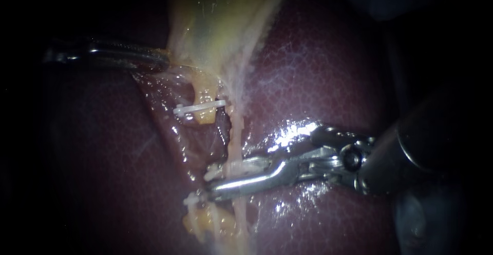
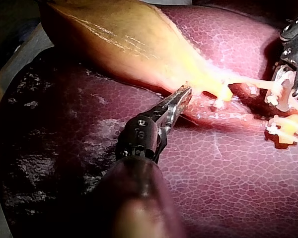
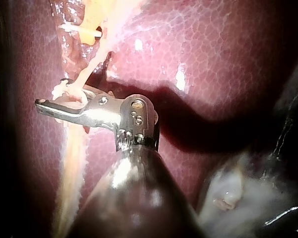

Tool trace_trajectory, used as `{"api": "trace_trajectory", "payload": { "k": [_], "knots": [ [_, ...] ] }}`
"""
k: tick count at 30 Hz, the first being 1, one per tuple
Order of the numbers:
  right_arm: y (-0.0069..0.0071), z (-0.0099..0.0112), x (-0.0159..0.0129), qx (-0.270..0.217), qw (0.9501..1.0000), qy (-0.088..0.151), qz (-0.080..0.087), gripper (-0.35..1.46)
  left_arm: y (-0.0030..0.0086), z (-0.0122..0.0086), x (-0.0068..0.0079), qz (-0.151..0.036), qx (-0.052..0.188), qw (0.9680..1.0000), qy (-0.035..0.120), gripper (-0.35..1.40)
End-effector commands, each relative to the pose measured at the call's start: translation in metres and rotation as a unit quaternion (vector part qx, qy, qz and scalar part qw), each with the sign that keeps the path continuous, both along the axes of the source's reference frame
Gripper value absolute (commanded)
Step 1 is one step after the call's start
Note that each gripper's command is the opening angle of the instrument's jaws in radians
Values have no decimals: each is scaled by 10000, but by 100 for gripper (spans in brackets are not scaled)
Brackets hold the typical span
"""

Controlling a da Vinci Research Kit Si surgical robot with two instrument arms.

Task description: Clipping second clip right tube

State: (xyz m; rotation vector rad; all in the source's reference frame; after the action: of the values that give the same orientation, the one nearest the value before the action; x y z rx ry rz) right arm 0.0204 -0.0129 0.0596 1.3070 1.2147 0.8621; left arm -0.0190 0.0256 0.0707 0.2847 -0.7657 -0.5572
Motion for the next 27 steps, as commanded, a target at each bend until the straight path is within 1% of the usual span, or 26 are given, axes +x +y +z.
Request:
{"api": "trace_trajectory", "payload": {
  "k": [1,3,6,7,10,11,14,18,23,27],
  "knots": [
    [1,1,0,-3,10000,-5,0,41,0,0,0,-1,1,10000,1,-35],
    [1,2,-1,-3,10000,-6,1,36,0,0,0,-2,1,10000,1,-35],
    [2,3,-2,-4,10000,-4,-3,18,0,0,0,-2,1,10000,1,-35],
    [2,4,-2,-5,10000,-10,8,7,0,0,0,-2,0,10000,1,-35],
    [2,4,-3,56,10000,11,-54,-26,0,0,0,-21,22,10000,3,-35],
    [2,4,-2,56,10000,15,-60,-33,0,0,0,-21,22,10000,3,-35],
    [2,4,-2,57,10000,26,-77,-35,0,0,0,-22,22,10000,3,-35],
    [4,5,-2,59,10000,24,-46,-35,0,1,0,-21,22,10000,3,-35],
    [4,6,-1,55,9999,34,-86,-35,0,1,0,-21,22,10000,3,-35],
    [4,7,-1,54,9999,35,-89,-35,0,1,0,-21,22,10000,3,-35]
  ]
}}
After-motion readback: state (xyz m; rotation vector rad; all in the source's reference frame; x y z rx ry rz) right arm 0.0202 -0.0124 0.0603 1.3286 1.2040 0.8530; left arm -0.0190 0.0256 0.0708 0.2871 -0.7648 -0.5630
